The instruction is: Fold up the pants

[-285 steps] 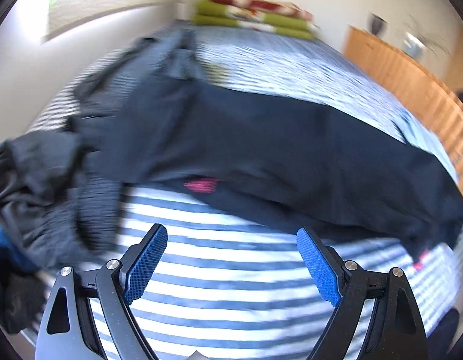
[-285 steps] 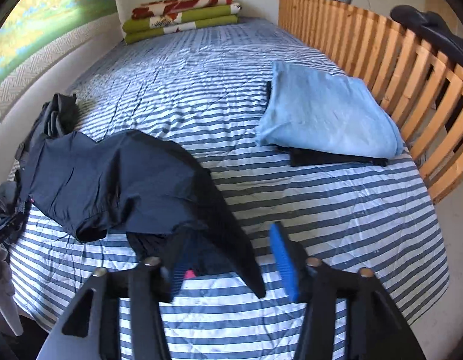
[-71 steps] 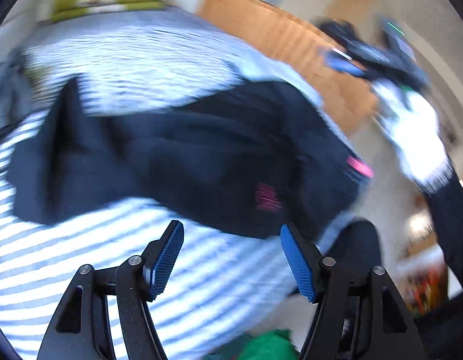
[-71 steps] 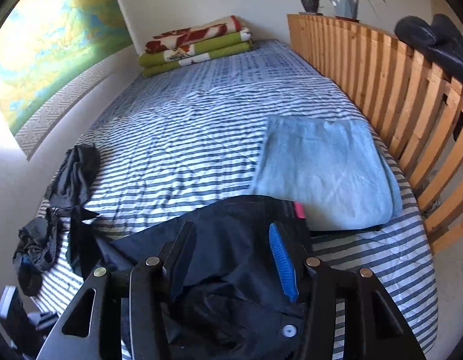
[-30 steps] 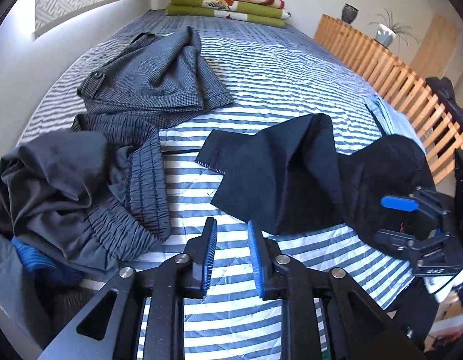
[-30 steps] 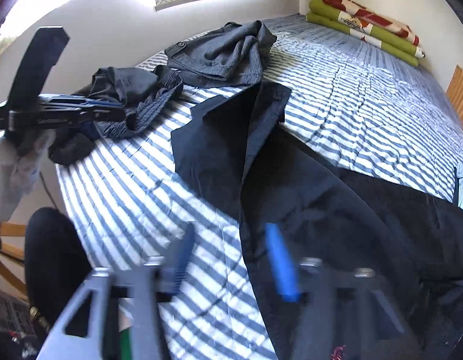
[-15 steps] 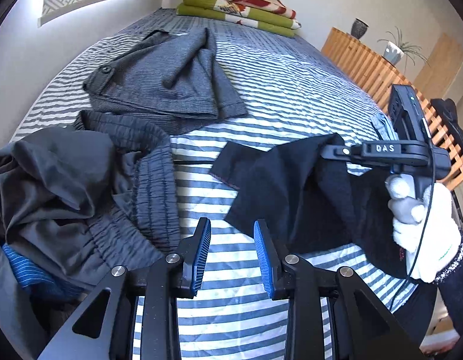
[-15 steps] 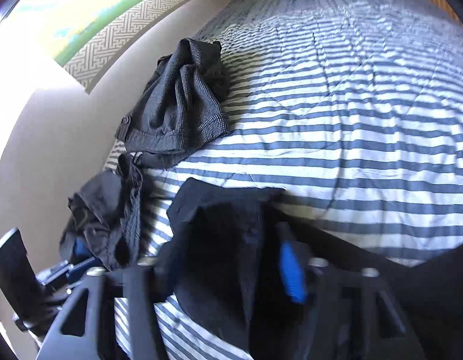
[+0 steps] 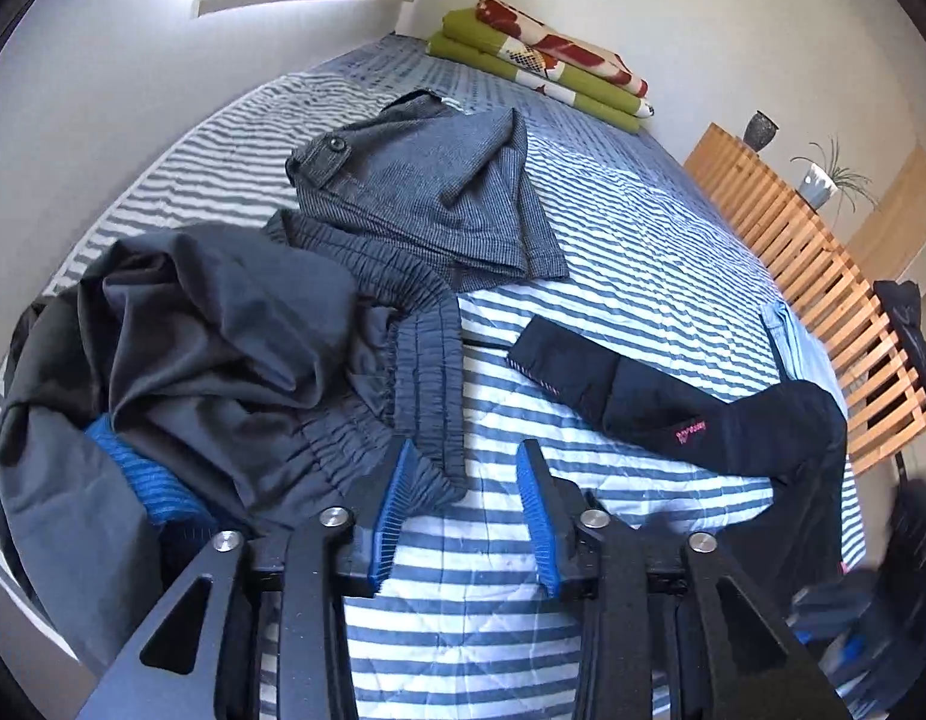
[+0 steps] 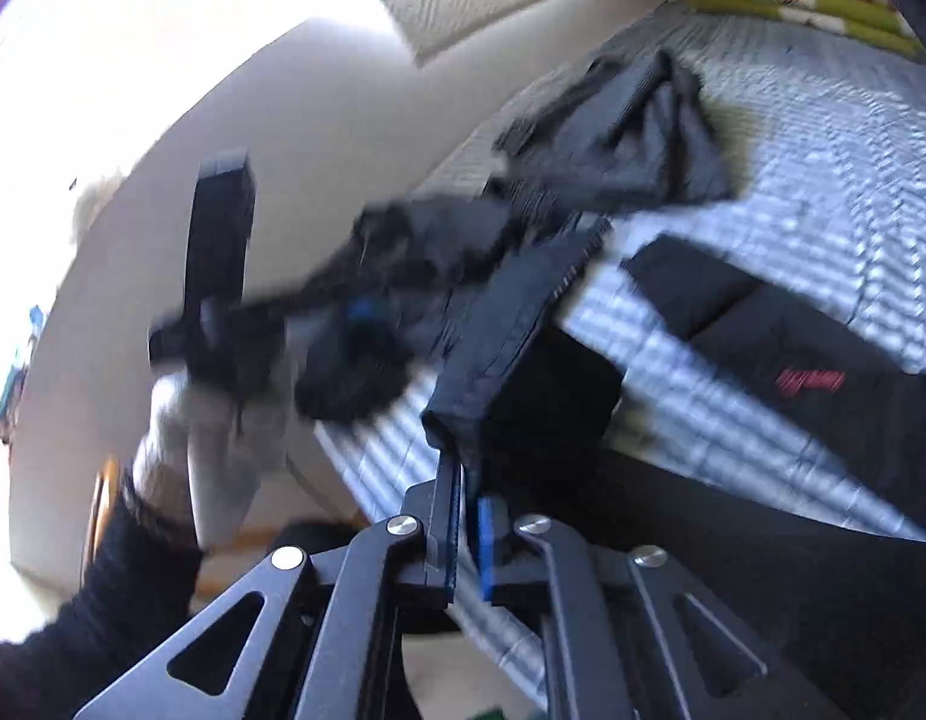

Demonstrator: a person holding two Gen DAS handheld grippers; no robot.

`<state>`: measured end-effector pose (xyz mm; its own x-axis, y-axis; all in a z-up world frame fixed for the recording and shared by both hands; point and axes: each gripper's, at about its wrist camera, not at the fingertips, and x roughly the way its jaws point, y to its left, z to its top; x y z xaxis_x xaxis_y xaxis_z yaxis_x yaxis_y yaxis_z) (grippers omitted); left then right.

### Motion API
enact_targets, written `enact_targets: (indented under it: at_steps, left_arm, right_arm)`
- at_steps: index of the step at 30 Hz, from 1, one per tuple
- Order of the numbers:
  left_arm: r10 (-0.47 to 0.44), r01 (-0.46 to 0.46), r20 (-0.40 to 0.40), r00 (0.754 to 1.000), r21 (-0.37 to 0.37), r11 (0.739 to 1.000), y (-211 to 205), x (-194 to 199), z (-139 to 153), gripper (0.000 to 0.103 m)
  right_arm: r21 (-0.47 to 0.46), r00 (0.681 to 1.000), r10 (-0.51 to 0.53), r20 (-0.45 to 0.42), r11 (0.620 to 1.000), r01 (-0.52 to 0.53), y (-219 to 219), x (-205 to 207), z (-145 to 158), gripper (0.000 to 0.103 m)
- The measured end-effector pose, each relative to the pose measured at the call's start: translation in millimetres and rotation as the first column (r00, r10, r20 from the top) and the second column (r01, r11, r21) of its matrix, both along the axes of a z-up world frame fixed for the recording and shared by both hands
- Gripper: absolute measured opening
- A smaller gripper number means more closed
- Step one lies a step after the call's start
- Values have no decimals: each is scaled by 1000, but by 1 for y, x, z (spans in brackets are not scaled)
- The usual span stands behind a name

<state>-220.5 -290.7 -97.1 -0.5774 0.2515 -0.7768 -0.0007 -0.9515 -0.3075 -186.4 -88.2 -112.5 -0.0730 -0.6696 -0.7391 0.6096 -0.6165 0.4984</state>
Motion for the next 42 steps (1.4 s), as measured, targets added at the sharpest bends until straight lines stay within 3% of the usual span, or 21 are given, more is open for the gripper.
enact_targets:
  at_steps: [2, 4, 6, 8, 11, 13, 14, 17, 20, 24, 28, 32, 34, 35, 36, 38, 42]
  left_arm:
    - [-23, 23, 10, 1000, -15, 1000, 7, 1, -3, 46]
    - [-58, 58, 19, 998, -22, 998, 19, -2, -6, 48]
    - [-83, 84, 33, 996, -18, 996, 32, -11, -11, 56]
    - [-112, 113, 47, 993, -16, 993, 48, -26, -16, 73]
    - [-152, 154, 73, 986, -19, 988, 72, -56, -30, 75]
    - [-154, 155, 100, 983, -5, 988, 83, -78, -43, 75]
    - [-158, 158, 115, 981, 12, 987, 87, -88, -50, 75]
    - [-142, 141, 143, 979, 16, 990, 96, -112, -67, 75]
    - [-142, 140, 152, 978, 23, 990, 100, -123, -75, 75]
    - [-140, 144, 165, 976, -13, 990, 97, -127, -79, 75]
    - [-124, 129, 158, 980, -22, 991, 85, -126, -75, 75]
    - [-129, 140, 146, 981, -70, 988, 79, -120, -70, 75]
    - [-139, 152, 137, 981, -86, 985, 77, -115, -66, 75]
    - [-142, 155, 134, 981, -91, 984, 77, -112, -64, 75]
    - [-143, 156, 128, 981, -96, 983, 75, -108, -62, 75]
    - [-149, 160, 116, 982, -93, 983, 75, -102, -59, 75]
    - [-168, 176, 99, 981, -79, 981, 78, -92, -50, 75]
  right_arm:
    - [74, 995, 86, 52, 993, -90, -14, 21, -27, 26]
    - [118, 992, 99, 74, 987, -107, -10, 33, -44, 26]
    - [94, 994, 73, 80, 992, -80, 7, 29, -41, 26]
    - [58, 998, 25, 60, 998, -29, 30, 17, -27, 27]
    - [49, 995, -100, -15, 994, 100, 75, -18, 2, 35]
    - [78, 975, -191, -117, 977, 201, 107, -53, 16, 45]
    - [99, 965, -206, -163, 970, 224, 116, -65, 18, 50]
    - [236, 933, -220, -284, 927, 290, 135, -113, 13, 51]
    - [288, 950, -133, -283, 933, 217, 122, -145, -6, 51]
    - [289, 968, 65, -241, 957, 7, 74, -154, -25, 51]
    - [358, 920, 295, -258, 914, -193, 10, -125, -42, 52]
    - [459, 884, 389, -258, 855, -242, -20, -117, -65, 52]
    - [509, 882, 389, -266, 834, -214, -19, -119, -71, 27]
    - [532, 889, 369, -271, 827, -182, -16, -121, -70, 4]
    - [541, 900, 345, -266, 826, -157, -12, -124, -68, 4]
    - [481, 918, 283, -277, 868, -122, 5, -127, -49, 3]
    - [389, 916, 184, -357, 921, -33, 32, -116, 8, 3]
